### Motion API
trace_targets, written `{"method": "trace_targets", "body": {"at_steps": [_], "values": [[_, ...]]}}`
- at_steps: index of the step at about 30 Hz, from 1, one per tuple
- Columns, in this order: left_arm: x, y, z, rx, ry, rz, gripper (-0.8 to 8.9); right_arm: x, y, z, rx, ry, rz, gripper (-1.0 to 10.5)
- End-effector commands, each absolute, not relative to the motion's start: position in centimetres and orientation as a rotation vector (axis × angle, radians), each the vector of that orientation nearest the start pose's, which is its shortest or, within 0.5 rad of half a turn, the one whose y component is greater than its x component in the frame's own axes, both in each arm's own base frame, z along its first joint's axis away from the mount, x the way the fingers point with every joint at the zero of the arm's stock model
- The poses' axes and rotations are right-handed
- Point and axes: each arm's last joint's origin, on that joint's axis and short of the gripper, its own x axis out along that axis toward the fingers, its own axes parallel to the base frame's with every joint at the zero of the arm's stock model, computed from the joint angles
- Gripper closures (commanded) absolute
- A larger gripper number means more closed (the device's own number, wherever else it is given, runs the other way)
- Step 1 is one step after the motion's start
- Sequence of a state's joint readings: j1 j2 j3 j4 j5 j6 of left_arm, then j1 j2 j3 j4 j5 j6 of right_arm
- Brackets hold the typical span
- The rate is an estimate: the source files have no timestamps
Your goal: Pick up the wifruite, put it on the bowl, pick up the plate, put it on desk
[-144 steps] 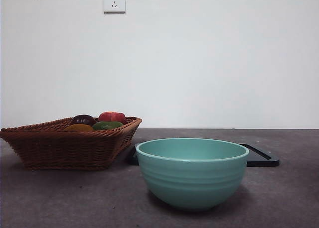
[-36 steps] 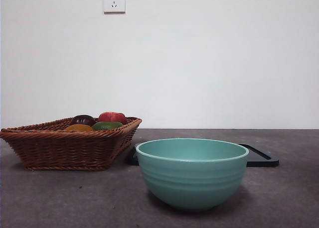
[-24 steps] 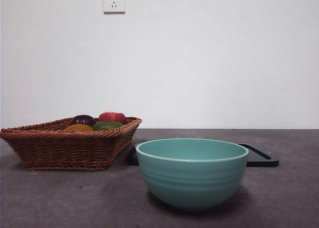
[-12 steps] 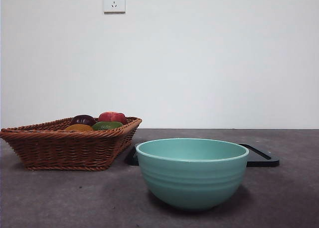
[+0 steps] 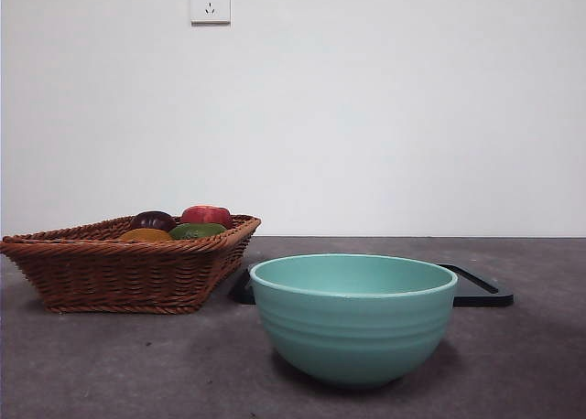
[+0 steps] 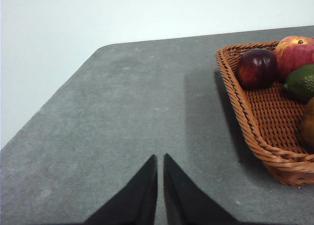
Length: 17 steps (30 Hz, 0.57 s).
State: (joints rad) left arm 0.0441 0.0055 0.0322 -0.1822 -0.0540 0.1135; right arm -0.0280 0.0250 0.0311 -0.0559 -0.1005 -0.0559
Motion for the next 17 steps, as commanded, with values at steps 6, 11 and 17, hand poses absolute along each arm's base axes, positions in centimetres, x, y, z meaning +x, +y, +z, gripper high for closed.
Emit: {"method": "trace_targets", "body": {"at_steps": [6, 11, 17], "values": [[9.5, 0.6, 14.9, 0.109, 0.185, 0.092, 7.94, 9.7, 0.0, 15.8, -0.032, 0.086, 0.069, 9.4], [9.5, 0.6, 14.9, 0.108, 0.184, 0.092, 7.94, 9.6, 0.0, 15.1, -0.020, 0.156, 0.070, 9.4], [9.5, 0.6, 14.9, 0.108, 0.184, 0.092, 7.94, 9.6, 0.0, 15.2, -0.021, 0.148, 0.070, 9.4]]}}
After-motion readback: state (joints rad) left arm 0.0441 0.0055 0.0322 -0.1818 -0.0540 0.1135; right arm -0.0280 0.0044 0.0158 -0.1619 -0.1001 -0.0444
